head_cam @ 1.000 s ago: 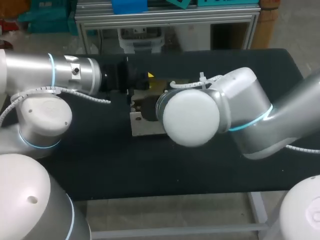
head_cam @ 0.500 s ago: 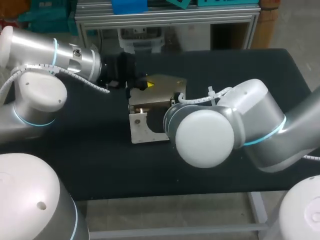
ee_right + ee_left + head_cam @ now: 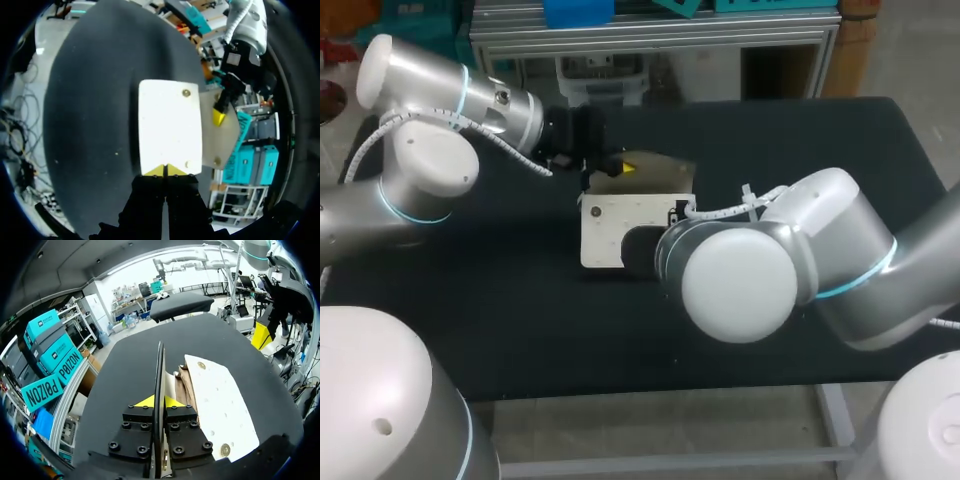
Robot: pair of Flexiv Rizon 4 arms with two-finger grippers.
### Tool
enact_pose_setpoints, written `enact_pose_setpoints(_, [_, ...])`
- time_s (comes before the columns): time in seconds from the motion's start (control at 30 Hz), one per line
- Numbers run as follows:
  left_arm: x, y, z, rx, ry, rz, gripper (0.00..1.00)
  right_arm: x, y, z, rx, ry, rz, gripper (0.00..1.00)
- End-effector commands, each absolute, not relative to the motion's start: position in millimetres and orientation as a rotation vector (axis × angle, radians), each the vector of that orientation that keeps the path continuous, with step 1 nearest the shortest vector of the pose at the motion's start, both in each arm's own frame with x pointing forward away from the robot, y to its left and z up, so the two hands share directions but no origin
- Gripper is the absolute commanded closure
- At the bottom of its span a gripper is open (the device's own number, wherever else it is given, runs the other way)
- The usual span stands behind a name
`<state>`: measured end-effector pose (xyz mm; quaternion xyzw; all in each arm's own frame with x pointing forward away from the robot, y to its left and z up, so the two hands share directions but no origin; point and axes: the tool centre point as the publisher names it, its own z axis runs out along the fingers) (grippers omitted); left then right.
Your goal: Pick up the bag, open it, inspect its contents, close it, and place it on the opposite side
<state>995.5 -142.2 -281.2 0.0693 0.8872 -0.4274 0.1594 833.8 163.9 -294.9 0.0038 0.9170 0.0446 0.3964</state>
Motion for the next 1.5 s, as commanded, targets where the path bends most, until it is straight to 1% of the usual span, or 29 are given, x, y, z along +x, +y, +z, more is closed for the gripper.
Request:
enact_pose_setpoints(0.03, [994.8,-144.1,-297.0,0.200,2.531,-1.234,1.00,833.3,164.0,-310.2,0.004,2.309,0.108,1.00])
enact_pose_setpoints(0.33, [991.3,-144.2,-311.8,0.153,2.612,-1.207,1.00,826.5,170.2,-339.8,-0.023,2.293,0.064,1.00])
enact_pose_setpoints(0.73, [990.9,-139.1,-327.4,0.079,2.642,-1.237,1.00,826.5,170.2,-339.8,-0.023,2.293,0.064,1.00])
enact_pose_setpoints(1.07, [994.5,-132.9,-341.5,0.067,2.684,-1.249,1.00,842.8,168.2,-361.4,-0.178,2.234,0.179,1.00])
enact_pose_setpoints(1.1, [994.7,-132.6,-342.4,0.068,2.686,-1.250,1.00,844.6,167.4,-362.5,-0.170,2.238,0.171,0.94])
enact_pose_setpoints(1.13, [994.9,-132.2,-343.5,0.070,2.688,-1.252,1.00,845.6,166.8,-362.9,-0.187,2.234,0.172,0.83])
enact_pose_setpoints(1.17, [994.8,-131.9,-344.7,0.075,2.690,-1.253,1.00,845.8,166.1,-363.6,-0.185,2.234,0.168,0.77])
enact_pose_setpoints(1.3, [995.5,-131.1,-347.3,0.085,2.698,-1.257,1.00,847.7,164.2,-364.7,-0.211,2.218,0.160,0.69])
enact_pose_setpoints(1.4, [995.6,-131.5,-348.9,0.092,2.704,-1.259,1.00,849.7,164.1,-366.8,-0.221,2.211,0.163,0.58])
enact_pose_setpoints(1.43, [995.6,-131.6,-349.3,0.093,2.707,-1.260,1.00,850.4,164.2,-367.6,-0.224,2.209,0.167,0.57])
enact_pose_setpoints(1.5, [995.8,-131.5,-350.2,0.092,2.711,-1.263,1.00,852.2,165.2,-369.4,-0.227,2.208,0.169,0.58])
